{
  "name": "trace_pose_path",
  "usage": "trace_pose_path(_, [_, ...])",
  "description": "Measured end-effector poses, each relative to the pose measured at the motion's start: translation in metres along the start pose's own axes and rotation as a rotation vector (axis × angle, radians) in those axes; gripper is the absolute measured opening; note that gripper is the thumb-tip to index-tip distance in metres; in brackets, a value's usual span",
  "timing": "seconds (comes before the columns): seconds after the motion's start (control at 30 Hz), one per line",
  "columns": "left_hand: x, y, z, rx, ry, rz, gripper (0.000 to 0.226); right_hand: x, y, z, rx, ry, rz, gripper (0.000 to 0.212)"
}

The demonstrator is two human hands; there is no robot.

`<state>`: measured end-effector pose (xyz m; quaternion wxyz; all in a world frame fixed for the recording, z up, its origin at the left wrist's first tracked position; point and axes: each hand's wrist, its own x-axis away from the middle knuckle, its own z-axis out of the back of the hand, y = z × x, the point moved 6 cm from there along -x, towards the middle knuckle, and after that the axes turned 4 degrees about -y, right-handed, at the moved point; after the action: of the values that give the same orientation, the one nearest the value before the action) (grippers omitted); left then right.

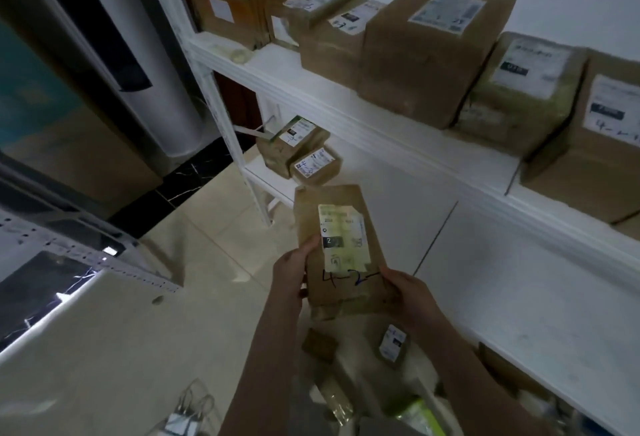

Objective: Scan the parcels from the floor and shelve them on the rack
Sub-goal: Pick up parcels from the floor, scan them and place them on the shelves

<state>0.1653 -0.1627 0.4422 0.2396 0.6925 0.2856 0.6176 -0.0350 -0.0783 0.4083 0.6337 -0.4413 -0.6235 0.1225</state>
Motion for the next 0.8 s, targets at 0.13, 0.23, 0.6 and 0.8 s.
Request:
trace_pose_path(0.13, [-0.07,0.046,0.007,-0.085,-0.058,0.018,0.068,-0.039,0.002,-0.047,-0.119,0.139,-0.107,0.035])
trace_pose_path(0.23, [-0.118,0.078,0.008,-0.22,-0.147,0.011,0.094,-0.069,-0.004,-0.08,-0.244,0.279,-0.164,0.033])
trace_pose_path(0.6, [-0.279,0.107,-0.012,-0.498,-0.184,-0.076,0.05,-0.222,-0.035,-0.121,-0.301,0.564,-0.049,0.031])
trace_pose_path(0.8, [-0.349,0.084,-0.026,-0.449,-0.204,-0.054,0.058,-0.284,-0.025,-0.103,-0.229,0.629,-0.075,0.038])
